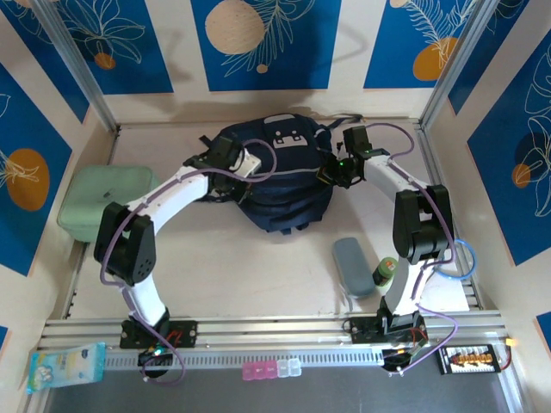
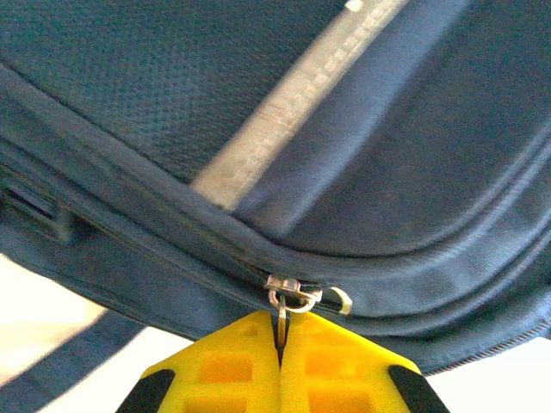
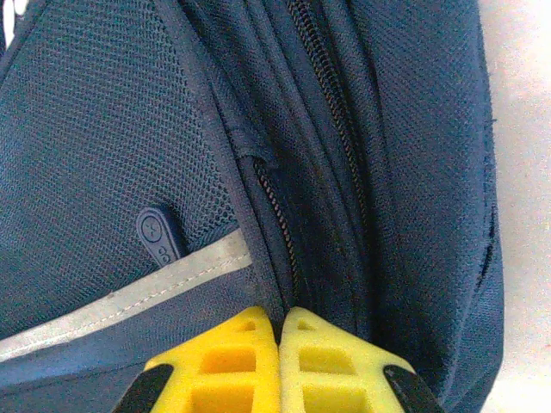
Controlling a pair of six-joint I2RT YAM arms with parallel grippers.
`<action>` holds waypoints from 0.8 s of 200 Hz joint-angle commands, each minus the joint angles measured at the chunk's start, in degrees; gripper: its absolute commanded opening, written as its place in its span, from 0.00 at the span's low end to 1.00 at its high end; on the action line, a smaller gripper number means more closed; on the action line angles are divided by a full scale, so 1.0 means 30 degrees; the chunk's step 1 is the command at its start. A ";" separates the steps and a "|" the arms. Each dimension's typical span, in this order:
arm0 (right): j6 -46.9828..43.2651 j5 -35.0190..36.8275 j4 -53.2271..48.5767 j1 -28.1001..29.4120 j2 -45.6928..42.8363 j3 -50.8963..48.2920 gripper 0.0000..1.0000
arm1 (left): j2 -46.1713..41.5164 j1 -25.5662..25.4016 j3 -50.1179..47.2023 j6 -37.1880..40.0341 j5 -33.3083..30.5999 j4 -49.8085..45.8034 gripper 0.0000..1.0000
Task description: Pack the student bag
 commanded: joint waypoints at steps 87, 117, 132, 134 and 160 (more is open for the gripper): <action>-0.1261 0.4070 -0.4795 0.0498 -0.4796 -0.2129 0.68 | -0.1981 0.1406 -0.0106 -0.1841 0.1493 -0.1062 0.51; -0.0045 0.6708 -0.8068 0.1177 -0.6639 -0.4593 0.77 | -0.5174 0.1466 -0.2534 -0.3347 -0.0284 0.0636 0.75; 0.0833 0.7136 -0.8999 0.1694 -0.7618 -0.5708 0.78 | -0.6582 0.1603 -0.3713 -0.4288 -0.1112 0.1761 0.84; 0.1014 0.7164 -0.9113 0.1793 -0.7698 -0.5841 0.78 | -0.6761 0.1594 -0.3860 -0.4377 -0.1186 0.1923 0.85; 0.3494 0.7417 -1.0143 0.3539 -0.8797 -0.7440 0.78 | -0.8373 0.1916 -0.5186 -0.5590 -0.2124 0.3591 0.94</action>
